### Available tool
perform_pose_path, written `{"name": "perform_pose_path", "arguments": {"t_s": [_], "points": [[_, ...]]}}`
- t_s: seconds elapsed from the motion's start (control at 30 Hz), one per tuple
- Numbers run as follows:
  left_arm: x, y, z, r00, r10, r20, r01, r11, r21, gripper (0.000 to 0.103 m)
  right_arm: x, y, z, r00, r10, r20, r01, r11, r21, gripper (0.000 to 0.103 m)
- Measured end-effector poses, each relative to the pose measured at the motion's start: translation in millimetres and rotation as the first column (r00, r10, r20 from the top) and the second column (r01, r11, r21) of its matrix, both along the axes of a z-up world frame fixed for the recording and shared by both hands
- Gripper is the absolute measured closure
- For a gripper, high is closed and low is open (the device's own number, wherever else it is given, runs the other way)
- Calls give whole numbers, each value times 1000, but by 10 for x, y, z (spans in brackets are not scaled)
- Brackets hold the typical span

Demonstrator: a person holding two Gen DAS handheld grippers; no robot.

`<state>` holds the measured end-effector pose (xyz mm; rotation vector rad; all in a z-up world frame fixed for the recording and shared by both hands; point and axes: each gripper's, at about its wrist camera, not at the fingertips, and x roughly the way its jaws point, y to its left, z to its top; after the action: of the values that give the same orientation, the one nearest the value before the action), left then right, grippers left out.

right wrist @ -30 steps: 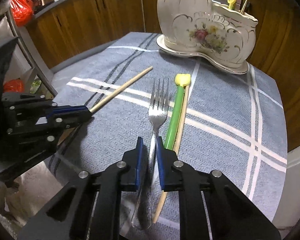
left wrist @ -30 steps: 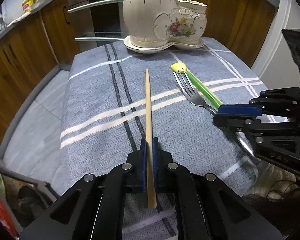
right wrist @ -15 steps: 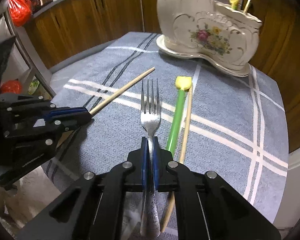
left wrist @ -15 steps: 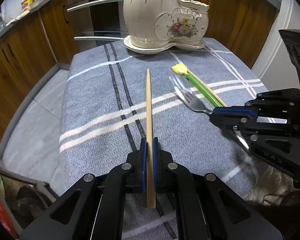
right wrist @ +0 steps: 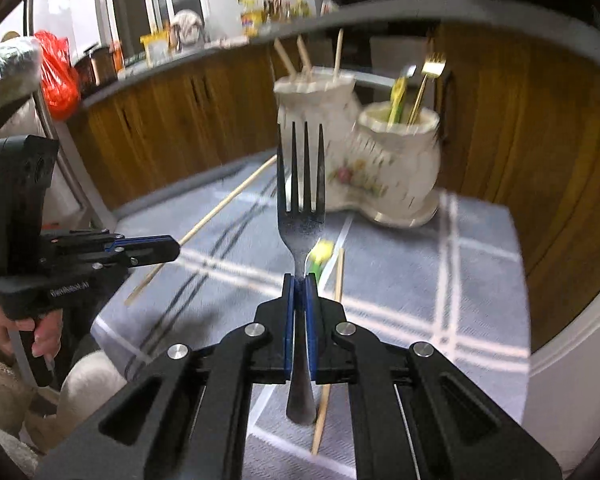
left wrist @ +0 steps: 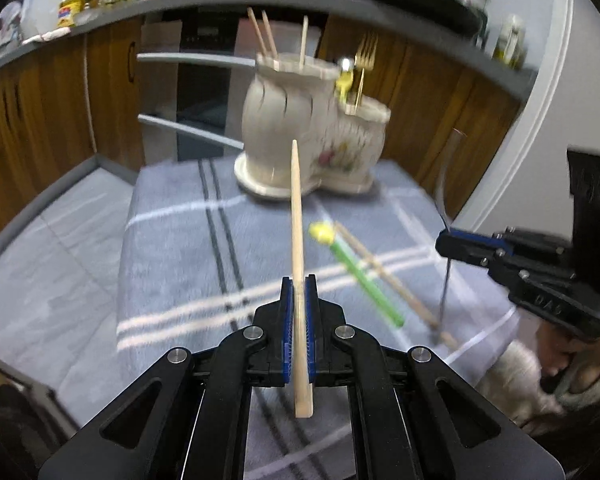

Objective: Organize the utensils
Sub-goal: 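Lift the silver fork and chopstick up over the ceramic holder with both tools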

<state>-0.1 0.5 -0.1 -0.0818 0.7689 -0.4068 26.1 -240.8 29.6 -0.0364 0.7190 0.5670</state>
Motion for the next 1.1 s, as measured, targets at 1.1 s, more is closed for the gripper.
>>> {"name": "perform_pose_path", "arguments": {"t_s": [1.1], "points": [[1201,-208,1040,887,92,452,43,960,-278,97,1082,-377,1153,920,-228,318,138,950,282,98]]}}
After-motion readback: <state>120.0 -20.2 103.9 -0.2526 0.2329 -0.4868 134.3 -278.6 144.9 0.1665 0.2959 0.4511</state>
